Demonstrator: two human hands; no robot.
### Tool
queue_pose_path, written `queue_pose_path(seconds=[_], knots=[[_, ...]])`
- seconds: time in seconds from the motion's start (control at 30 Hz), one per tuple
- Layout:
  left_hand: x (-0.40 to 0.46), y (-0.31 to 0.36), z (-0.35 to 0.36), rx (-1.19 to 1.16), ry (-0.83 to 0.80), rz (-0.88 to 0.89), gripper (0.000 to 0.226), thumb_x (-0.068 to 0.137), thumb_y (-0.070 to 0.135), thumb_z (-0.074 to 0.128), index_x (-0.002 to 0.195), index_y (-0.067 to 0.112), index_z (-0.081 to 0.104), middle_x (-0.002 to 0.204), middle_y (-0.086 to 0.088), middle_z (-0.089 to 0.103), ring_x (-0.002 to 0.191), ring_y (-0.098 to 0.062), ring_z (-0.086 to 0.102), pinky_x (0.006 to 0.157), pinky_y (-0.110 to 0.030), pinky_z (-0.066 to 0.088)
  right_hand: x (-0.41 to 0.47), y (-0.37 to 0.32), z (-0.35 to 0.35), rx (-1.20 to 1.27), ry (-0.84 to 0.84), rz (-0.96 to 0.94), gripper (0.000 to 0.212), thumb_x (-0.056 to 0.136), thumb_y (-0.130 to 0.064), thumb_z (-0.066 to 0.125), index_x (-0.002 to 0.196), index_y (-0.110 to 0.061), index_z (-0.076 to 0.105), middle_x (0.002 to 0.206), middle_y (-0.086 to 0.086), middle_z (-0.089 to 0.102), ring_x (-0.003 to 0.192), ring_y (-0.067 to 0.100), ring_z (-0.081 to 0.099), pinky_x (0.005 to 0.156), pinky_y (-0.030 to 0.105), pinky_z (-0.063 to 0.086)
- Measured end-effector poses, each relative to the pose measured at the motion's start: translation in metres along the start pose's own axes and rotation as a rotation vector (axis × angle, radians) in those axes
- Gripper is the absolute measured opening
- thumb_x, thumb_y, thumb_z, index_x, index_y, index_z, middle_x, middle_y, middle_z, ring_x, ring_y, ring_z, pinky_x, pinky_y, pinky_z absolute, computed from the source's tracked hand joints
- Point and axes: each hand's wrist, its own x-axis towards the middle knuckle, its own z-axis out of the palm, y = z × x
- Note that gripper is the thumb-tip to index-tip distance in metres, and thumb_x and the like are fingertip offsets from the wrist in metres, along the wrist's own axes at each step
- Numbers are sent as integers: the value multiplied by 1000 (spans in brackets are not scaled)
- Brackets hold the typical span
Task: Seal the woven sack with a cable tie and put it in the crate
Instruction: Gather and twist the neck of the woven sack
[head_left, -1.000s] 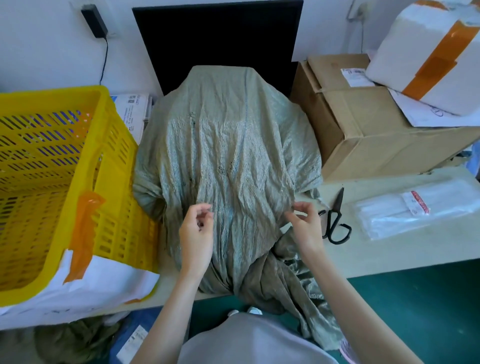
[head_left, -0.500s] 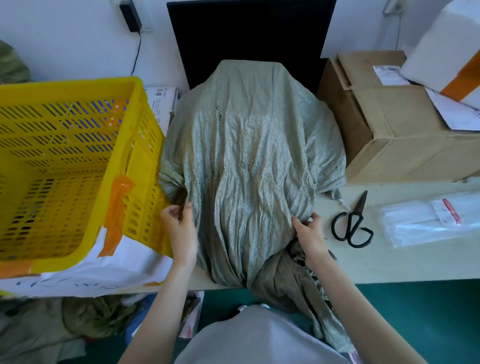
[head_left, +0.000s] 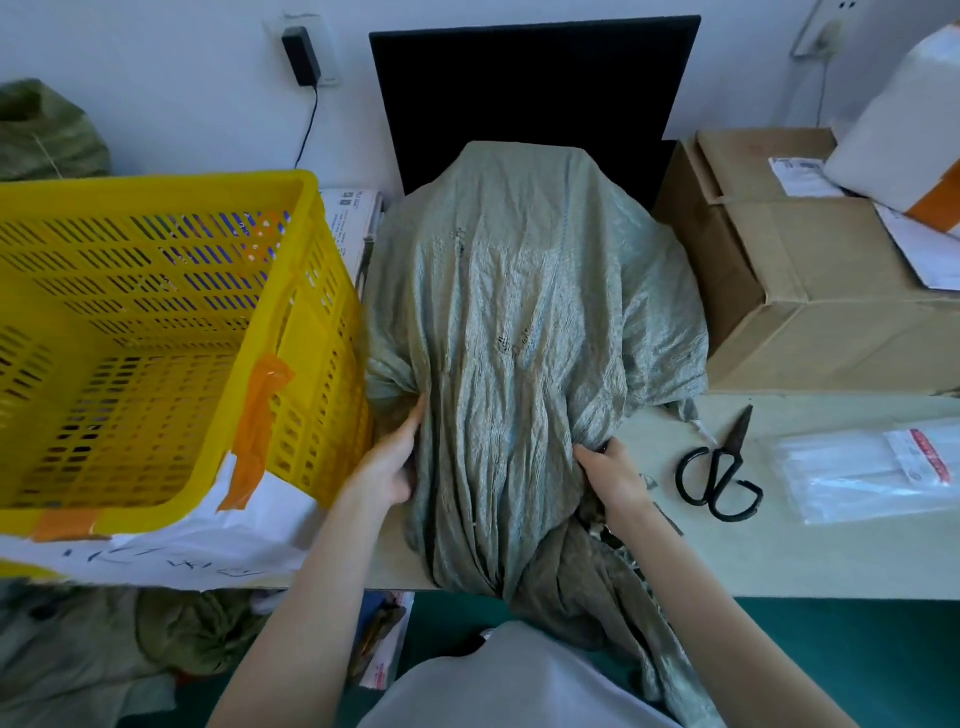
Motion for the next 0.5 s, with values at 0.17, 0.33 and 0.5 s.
queue_pose_path(seconds=[0.17, 0.33, 0.5], knots=[[-2, 6, 0, 61, -57, 21, 79, 62, 72, 66, 114, 13, 63, 110, -13, 67, 100, -27, 62, 89, -44, 47, -1, -1, 1, 6, -37, -39, 17, 96, -14, 52, 111, -6, 55, 94, 5, 63, 84, 21, 59, 78, 36, 48], [-5, 15, 3, 22, -116, 36, 87, 59, 80, 60, 119, 17, 60, 118, -15, 65, 110, -31, 59, 101, -49, 41, -2, 0, -2, -23, -5, -45, 15, 95, -13, 52, 97, -1, 60, 103, 21, 66, 90, 34, 64, 79, 47, 53], [-4, 21, 6, -327, -105, 113, 83, 74, 73, 55, 133, 15, 46, 115, -17, 62, 108, -30, 58, 96, -47, 41, 2, 2, -5, 18, -22, -126, 20, 91, -3, 53, 110, -12, 51, 99, 5, 62, 89, 22, 60, 74, 33, 50]])
